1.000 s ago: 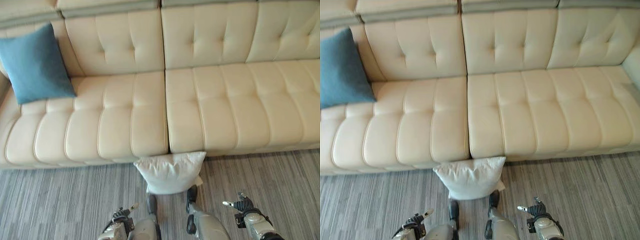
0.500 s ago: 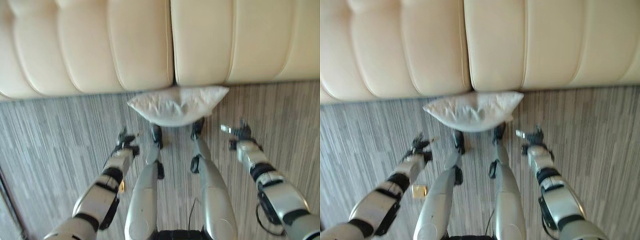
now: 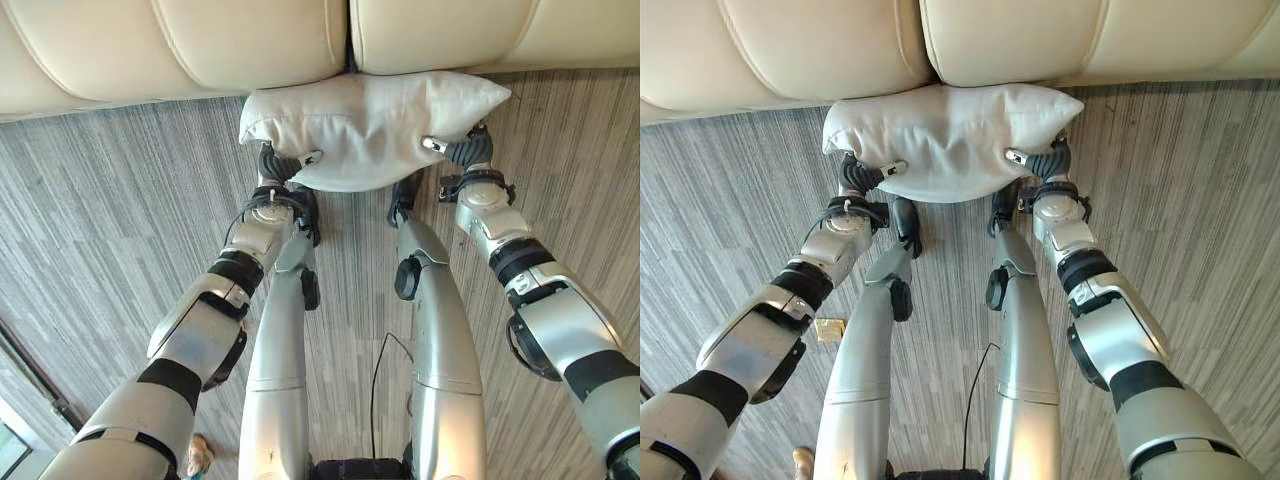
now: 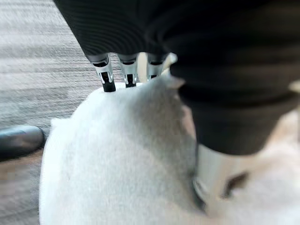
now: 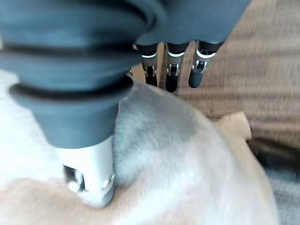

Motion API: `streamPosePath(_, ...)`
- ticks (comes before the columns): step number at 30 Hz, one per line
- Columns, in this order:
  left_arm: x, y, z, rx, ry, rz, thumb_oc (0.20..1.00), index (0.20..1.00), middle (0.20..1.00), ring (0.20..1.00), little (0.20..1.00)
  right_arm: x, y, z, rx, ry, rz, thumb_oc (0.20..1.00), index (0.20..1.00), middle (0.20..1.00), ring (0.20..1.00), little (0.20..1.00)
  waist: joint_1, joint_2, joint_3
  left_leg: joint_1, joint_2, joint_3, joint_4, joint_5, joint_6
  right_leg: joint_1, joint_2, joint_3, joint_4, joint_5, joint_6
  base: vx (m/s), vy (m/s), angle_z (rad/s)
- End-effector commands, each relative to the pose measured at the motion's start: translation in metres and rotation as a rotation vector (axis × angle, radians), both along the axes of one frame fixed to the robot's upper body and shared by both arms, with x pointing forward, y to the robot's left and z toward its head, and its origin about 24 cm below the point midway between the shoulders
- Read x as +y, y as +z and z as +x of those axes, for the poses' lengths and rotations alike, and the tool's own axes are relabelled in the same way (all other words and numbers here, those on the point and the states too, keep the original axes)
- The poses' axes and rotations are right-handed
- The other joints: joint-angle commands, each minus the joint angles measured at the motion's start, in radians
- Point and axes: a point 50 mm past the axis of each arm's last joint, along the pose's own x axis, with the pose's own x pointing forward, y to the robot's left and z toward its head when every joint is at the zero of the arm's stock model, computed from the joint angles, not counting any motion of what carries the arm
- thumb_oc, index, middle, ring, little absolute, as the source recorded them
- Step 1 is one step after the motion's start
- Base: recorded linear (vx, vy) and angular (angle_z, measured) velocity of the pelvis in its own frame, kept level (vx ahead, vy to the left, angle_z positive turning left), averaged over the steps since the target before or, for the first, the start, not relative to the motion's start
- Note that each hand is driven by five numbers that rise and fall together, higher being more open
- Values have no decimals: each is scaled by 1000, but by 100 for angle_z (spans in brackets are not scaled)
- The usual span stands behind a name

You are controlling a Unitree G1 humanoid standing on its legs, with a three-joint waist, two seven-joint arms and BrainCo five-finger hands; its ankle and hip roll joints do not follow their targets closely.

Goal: Pick up all the scattered cushions and arrange them neatly on the sofa.

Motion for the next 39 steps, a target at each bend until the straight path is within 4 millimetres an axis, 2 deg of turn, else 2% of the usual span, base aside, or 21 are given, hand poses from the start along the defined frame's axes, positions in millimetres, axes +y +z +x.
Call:
streamPosePath(1, -64, -24, -21, 18, -250, -143, 200, 200, 200, 200, 200, 35, -31, -11, 0, 153, 252, 200, 200, 200, 200, 200, -5, 18, -64, 2, -33, -10, -9, -30, 4, 36, 24, 117, 47, -182, 56, -5, 38, -1)
streamPosePath(4, -85, -36, -31, 76, -316, -347, 200, 200, 200, 200, 200, 55, -30, -14, -29, 226, 377, 200, 200, 200, 200, 200, -1, 20, -64, 34, -36, -7, -37, -26, 7, 66, 26, 114, 16, -169, 60, -19, 34, -11)
streamPosePath(7, -97, -45, -42, 103, -386, -473, 200, 200, 200, 200, 200, 65, -34, -22, -46, 274, 363, 200, 200, 200, 200, 200, 2, 22, -64, 119, -42, -9, -106, -10, 7, 153, 31, 106, -57, -145, 69, -38, 34, -3)
streamPosePath(9, -96, -50, -45, 116, -398, -498, 200, 200, 200, 200, 200, 66, -40, -25, -41, 288, 383, 200, 200, 200, 200, 200, 2, 22, -64, 153, -43, -9, -128, -7, 8, 187, 32, 102, -80, -138, 72, -36, 30, -15)
streamPosePath(13, -71, -85, -55, 191, -344, -554, 200, 200, 200, 200, 200, 64, -82, -44, 50, 318, 461, 200, 200, 200, 200, 200, 8, 17, -64, 335, -42, -18, -218, 2, 6, 371, 32, 84, -169, -120, 85, -44, 17, -11)
streamPosePath(15, -58, -109, -66, 254, -296, -561, 200, 200, 200, 200, 200, 61, -111, -58, 127, 315, 493, 200, 200, 200, 200, 200, 12, 12, -64, 460, -42, -27, -283, 11, 2, 497, 31, 71, -227, -110, 93, -23, 16, 8)
streamPosePath(18, -43, -131, -82, 298, -259, -548, 200, 200, 200, 200, 200, 52, -140, -76, 198, 307, 506, 200, 200, 200, 200, 200, 21, 12, -64, 608, -37, -30, -359, 26, -2, 651, 25, 53, -301, -95, 101, -3, 9, 3)
streamPosePath(19, -39, -138, -88, 311, -253, -545, 200, 200, 200, 200, 200, 50, -150, -83, 226, 304, 511, 200, 200, 200, 200, 200, 24, 12, -64, 662, -37, -31, -386, 32, -2, 707, 22, 46, -328, -88, 104, 0, 0, 0)
streamPosePath(20, -39, -138, -88, 314, -253, -545, 200, 200, 200, 200, 200, 50, -151, -84, 229, 303, 512, 200, 200, 200, 200, 200, 23, 12, -64, 669, -37, -32, -392, 34, -3, 714, 23, 45, -335, -87, 104, 35, 21, -5)
streamPosePath(21, -29, -145, -99, 312, -233, -555, 200, 200, 200, 200, 200, 49, -165, -99, 263, 309, 529, 200, 200, 200, 200, 200, 28, 8, -64, 779, -32, -33, -445, 45, -6, 831, 20, 29, -392, -75, 111, 41, 18, -12)
streamPosePath(22, -26, -148, -103, 316, -231, -552, 200, 200, 200, 200, 200, 48, -170, -104, 278, 313, 528, 200, 200, 200, 200, 200, 29, 7, -67, 820, -32, -32, -462, 47, -6, 875, 19, 28, -412, -69, 113, 63, 26, -17)
streamPosePath(24, -19, -153, -114, 318, -215, -559, 200, 200, 200, 200, 200, 45, -181, -116, 309, 314, 525, 200, 200, 200, 200, 200, 36, 3, -102, 883, -27, -32, -500, 51, -7, 943, 15, 19, -449, -59, 119, 76, 20, -7)
streamPosePath(26, -11, -154, -122, 306, -205, -565, 200, 200, 200, 200, 200, 43, -185, -126, 316, 320, 527, 200, 200, 200, 200, 200, 41, 1, -141, 943, -23, -30, -540, 55, -8, 997, 12, 11, -480, -53, 125, 72, 21, 3)
streamPosePath(27, -11, -154, -122, 306, -205, -565, 200, 200, 200, 200, 200, 43, -185, -126, 316, 320, 527, 200, 200, 200, 200, 200, 41, 1, -141, 943, -23, -30, -540, 55, -8, 997, 12, 11, -480, -53, 125, 100, 34, 3)
streamPosePath(28, -7, -154, -130, 297, -200, -565, 200, 200, 200, 200, 200, 41, -189, -134, 322, 324, 538, 200, 200, 200, 200, 200, 47, -1, -186, 995, -22, -26, -576, 60, -10, 1050, 11, 1, -520, -43, 132, 105, 38, 5)
streamPosePath(30, 0, -151, -136, 271, -196, -539, 200, 200, 200, 200, 200, 40, -188, -140, 308, 333, 541, 200, 200, 200, 200, 200, 53, -5, -227, 1048, -20, -22, -616, 66, -12, 1101, 13, -10, -560, -31, 140, 141, 55, 8)
streamPosePath(31, 7, -144, -139, 236, -189, -496, 200, 200, 200, 200, 200, 42, -181, -143, 276, 361, 541, 200, 200, 200, 200, 200, 57, -8, -267, 1090, -18, -17, -643, 68, -11, 1136, 14, -11, -586, -22, 147, 108, 52, 5)
streamPosePath(32, 7, -144, -140, 237, -188, -496, 200, 200, 200, 200, 200, 42, -182, -143, 277, 361, 541, 200, 200, 200, 200, 200, 57, -8, -266, 1093, -18, -17, -644, 69, -11, 1139, 14, -11, -588, -21, 147, 102, 65, 1)
streamPosePath(35, 15, -135, -142, 183, -162, -409, 200, 200, 200, 200, 200, 43, -172, -146, 228, 389, 543, 200, 200, 200, 200, 200, 68, -16, -328, 1162, -19, -14, -670, 57, -5, 1212, 11, -18, -626, -18, 159, 130, 98, -5)
streamPosePath(39, 21, -135, -147, 172, -141, -353, 200, 200, 200, 200, 200, 40, -168, -149, 206, 383, 537, 200, 200, 200, 200, 200, 75, -27, -367, 1199, -27, -12, -670, 37, 5, 1255, 4, -20, -634, -21, 168, 92, 105, 0)
